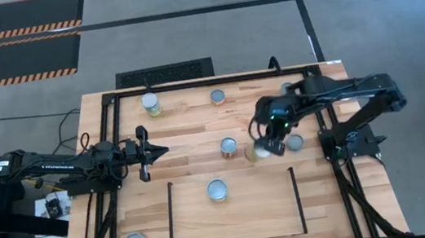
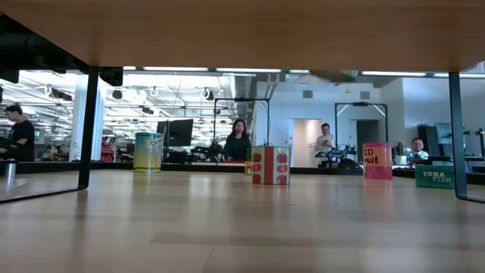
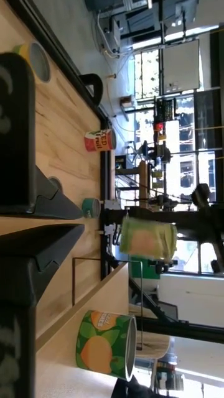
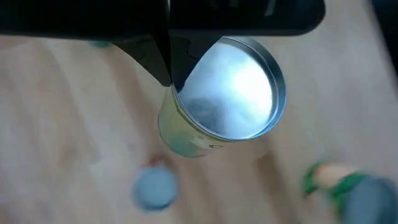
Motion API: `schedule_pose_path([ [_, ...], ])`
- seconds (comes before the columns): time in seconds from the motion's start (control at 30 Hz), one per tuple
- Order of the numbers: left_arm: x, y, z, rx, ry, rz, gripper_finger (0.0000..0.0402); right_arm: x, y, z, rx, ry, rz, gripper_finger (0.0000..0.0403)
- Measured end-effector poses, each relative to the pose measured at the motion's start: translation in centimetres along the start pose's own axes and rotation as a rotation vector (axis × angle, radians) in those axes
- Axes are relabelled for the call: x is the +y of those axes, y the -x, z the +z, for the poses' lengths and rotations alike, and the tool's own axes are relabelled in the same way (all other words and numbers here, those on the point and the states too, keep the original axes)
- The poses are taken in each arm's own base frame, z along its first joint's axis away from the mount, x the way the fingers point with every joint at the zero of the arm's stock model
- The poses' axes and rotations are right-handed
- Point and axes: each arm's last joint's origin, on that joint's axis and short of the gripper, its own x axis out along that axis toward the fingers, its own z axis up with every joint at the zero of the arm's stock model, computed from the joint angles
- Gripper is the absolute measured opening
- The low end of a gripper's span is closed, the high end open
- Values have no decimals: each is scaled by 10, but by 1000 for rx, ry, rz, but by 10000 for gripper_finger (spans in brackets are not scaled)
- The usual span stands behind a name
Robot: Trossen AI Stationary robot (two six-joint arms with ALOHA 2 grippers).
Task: Pick and place cans onto a shelf
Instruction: Put the green orange can on the shelf
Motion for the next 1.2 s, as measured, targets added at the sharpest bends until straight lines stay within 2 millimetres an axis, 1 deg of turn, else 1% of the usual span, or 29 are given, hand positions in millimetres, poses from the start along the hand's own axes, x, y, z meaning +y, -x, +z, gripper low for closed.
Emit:
schedule_pose_path([
  [0.13,0,0,0,2,0,0,13,31,5,11,40,37,63,1],
  [0.23,0,0,0,2,0,0,13,52,3,20,50,62,112,2],
  [0.37,0,0,-1,8,0,0,13,74,-10,29,82,96,133,2],
  [0.5,0,0,-2,16,-1,0,13,88,-26,35,136,125,127,2],
  [0.7,0,0,-2,20,-1,0,13,96,-38,41,187,136,128,2],
  [0.9,0,0,-2,25,-2,0,13,97,-42,43,202,141,147,6],
  [1.2,0,0,-2,25,-5,0,13,98,-42,45,171,146,148,66],
])
